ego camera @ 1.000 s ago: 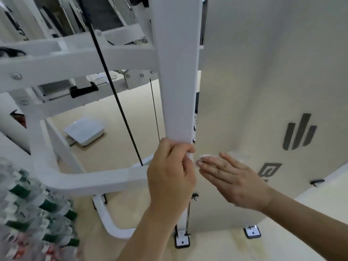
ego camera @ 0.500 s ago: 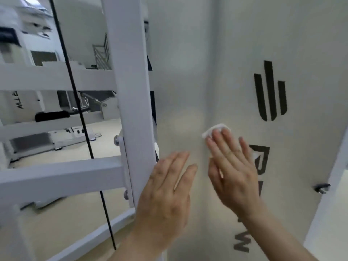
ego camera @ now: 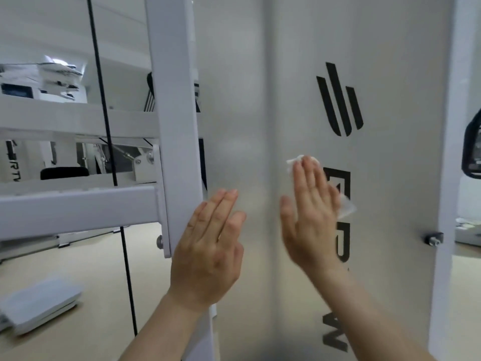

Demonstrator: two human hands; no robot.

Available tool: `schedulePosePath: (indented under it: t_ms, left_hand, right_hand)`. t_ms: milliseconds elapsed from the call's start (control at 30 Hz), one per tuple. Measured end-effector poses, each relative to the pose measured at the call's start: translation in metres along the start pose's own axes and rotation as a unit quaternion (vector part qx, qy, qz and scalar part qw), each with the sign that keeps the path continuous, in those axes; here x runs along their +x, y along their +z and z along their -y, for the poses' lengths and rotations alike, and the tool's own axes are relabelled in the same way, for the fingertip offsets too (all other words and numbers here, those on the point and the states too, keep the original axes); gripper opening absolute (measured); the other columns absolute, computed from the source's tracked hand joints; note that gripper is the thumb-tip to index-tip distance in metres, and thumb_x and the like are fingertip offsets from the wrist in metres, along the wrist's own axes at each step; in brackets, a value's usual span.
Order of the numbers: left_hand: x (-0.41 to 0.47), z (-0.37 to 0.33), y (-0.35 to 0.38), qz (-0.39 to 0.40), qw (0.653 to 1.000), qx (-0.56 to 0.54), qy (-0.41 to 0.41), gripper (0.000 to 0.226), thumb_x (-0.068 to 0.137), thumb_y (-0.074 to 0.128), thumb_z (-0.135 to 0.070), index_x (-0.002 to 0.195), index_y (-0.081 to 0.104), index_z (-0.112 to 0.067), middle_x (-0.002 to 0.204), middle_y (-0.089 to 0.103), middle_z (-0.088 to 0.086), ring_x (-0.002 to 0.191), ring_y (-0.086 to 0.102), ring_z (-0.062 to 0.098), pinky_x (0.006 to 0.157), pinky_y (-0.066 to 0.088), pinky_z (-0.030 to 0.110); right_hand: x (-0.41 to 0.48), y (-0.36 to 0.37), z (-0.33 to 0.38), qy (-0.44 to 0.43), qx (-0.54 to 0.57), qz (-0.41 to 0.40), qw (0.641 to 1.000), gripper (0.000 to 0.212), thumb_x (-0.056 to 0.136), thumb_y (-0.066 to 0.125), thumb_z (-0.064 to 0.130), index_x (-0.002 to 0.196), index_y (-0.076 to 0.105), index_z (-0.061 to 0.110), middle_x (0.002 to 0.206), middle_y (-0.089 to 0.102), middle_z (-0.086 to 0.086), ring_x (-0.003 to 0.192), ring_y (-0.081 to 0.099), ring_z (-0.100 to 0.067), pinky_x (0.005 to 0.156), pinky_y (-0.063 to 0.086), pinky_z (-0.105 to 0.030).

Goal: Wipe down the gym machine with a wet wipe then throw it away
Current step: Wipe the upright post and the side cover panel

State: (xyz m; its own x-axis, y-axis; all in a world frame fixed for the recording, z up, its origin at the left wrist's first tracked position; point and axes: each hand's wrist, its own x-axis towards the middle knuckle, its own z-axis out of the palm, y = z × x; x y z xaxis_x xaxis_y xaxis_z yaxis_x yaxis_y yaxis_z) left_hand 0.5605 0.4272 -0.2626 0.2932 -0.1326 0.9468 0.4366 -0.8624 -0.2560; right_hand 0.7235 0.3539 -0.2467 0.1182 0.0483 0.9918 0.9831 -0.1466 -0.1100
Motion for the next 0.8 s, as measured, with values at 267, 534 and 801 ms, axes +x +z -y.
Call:
schedulePosePath:
  t_ms: [267, 534, 801]
  left_hand:
    - [-0.006, -0.004, -0.004, 0.014, 0.999, -0.022, -0.040, 0.041, 0.086, 0.038, -0.005, 0.124, 0.052, -0.012, 0.139, 0.052, 0.013, 0.135, 0.043, 0.030, 0.112, 0.033, 0.047]
    - [-0.010, -0.014, -0.005, -0.010, 0.992, -0.077, -0.097, 0.050, 0.085, 0.038, -0.007, 0.133, 0.048, -0.013, 0.140, 0.045, 0.013, 0.134, 0.040, 0.030, 0.110, 0.034, 0.045]
    - [-0.018, -0.015, 0.000, 0.088, 0.992, 0.066, -0.069, 0.054, 0.091, 0.042, -0.022, 0.144, 0.039, -0.020, 0.150, 0.035, 0.008, 0.145, 0.024, 0.029, 0.120, 0.014, 0.043]
  right_hand:
    - [-0.012, -0.003, -0.025, -0.165, -0.103, 0.111, 0.975, 0.059, 0.103, 0.021, 0.044, 0.155, 0.013, 0.018, 0.163, 0.012, -0.002, 0.150, 0.011, -0.017, 0.117, 0.021, -0.052]
    - [-0.048, 0.020, 0.053, -0.185, -0.023, 0.118, 0.975, 0.059, 0.099, 0.029, 0.033, 0.153, 0.023, 0.010, 0.161, 0.017, -0.007, 0.150, 0.012, -0.022, 0.118, 0.017, -0.047]
    - [-0.015, 0.000, -0.016, 0.089, -0.026, 0.047, 0.995, 0.063, 0.101, 0.024, 0.038, 0.155, 0.007, 0.011, 0.164, 0.003, -0.007, 0.151, 0.001, -0.019, 0.120, 0.010, -0.052]
